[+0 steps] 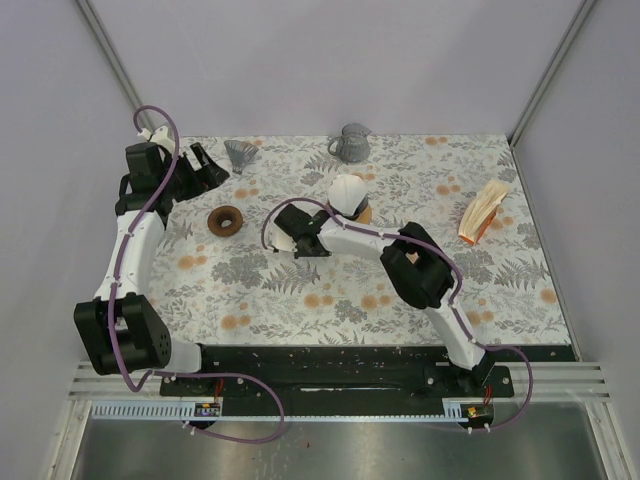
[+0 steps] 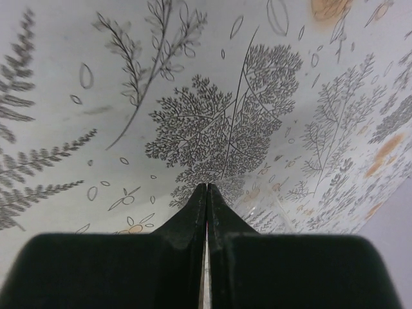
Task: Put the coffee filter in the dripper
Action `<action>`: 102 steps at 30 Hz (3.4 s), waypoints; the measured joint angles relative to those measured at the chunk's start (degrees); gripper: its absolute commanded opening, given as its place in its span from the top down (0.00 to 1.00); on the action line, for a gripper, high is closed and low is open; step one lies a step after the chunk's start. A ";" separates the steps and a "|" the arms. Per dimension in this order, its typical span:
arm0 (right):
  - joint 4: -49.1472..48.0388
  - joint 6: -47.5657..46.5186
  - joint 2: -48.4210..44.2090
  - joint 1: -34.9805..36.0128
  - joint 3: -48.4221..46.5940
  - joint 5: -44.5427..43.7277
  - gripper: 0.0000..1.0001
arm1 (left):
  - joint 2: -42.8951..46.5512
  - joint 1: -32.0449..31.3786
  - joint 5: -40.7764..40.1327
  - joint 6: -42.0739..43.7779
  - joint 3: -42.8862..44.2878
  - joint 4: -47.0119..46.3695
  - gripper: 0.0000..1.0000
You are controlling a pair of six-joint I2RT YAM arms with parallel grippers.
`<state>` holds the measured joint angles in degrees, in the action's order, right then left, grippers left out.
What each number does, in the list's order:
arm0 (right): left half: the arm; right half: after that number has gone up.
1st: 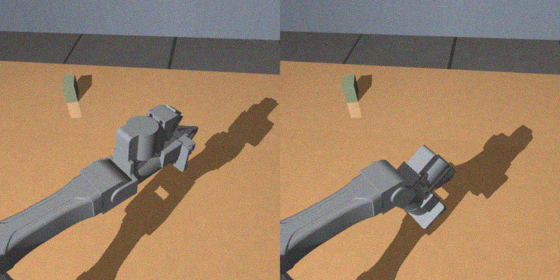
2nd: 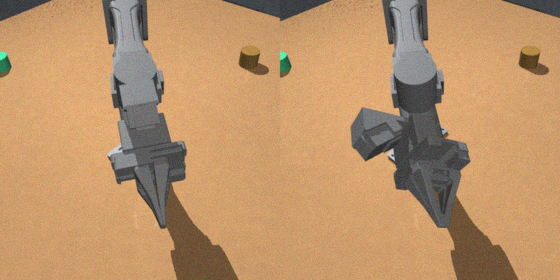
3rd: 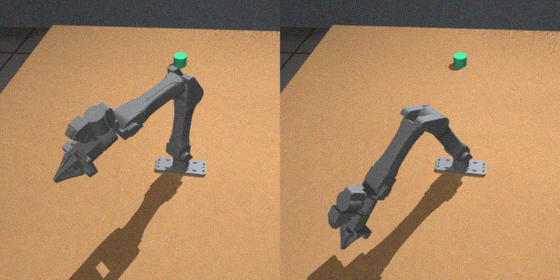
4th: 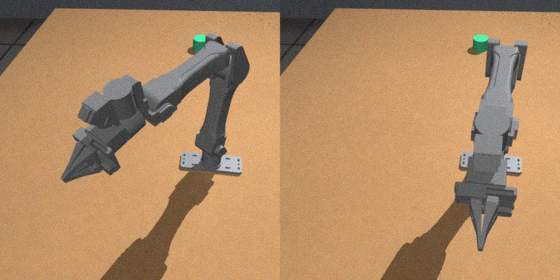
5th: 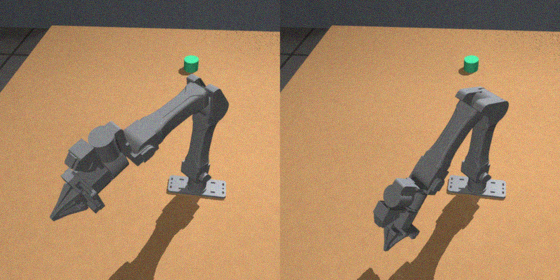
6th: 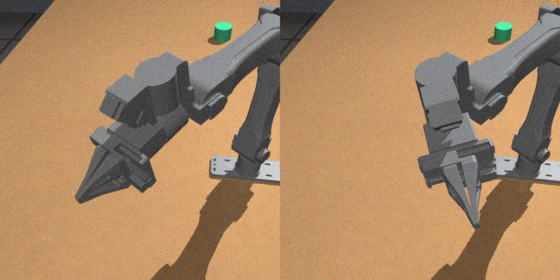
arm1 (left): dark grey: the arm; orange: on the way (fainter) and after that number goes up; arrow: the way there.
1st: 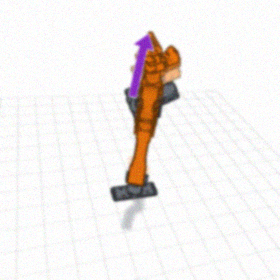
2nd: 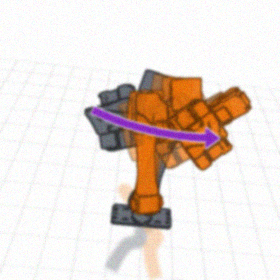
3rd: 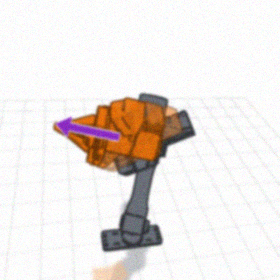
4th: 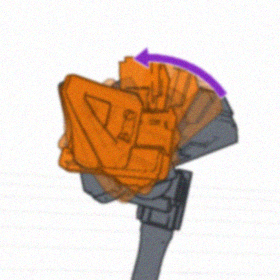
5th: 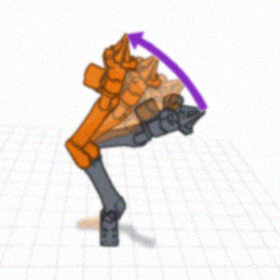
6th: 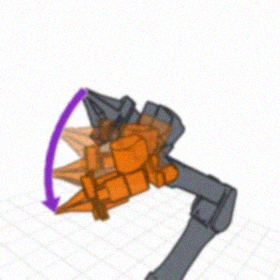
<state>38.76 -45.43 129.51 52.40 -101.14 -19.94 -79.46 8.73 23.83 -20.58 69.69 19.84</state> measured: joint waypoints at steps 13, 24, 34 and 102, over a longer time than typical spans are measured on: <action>-3.69 -0.48 -0.26 -7.93 4.15 -2.21 1.00 | -0.94 0.02 0.37 -0.42 0.00 -0.20 0.10; -5.14 -1.49 -1.01 -14.36 5.95 -3.21 1.00 | -1.51 0.02 0.48 -0.42 0.00 -0.22 0.10; -3.98 -0.09 -1.29 -15.47 4.63 -1.31 0.81 | -1.66 0.02 1.05 -0.42 0.00 -0.22 0.10; -1.55 30.71 -37.88 -29.20 -2.73 -0.35 0.14 | -65.13 -30.40 0.24 32.17 65.37 -14.38 0.02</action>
<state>37.21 -14.72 91.64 23.20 -103.88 -20.29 -144.59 -21.67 24.08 11.60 135.06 5.45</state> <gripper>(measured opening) 0.861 0.973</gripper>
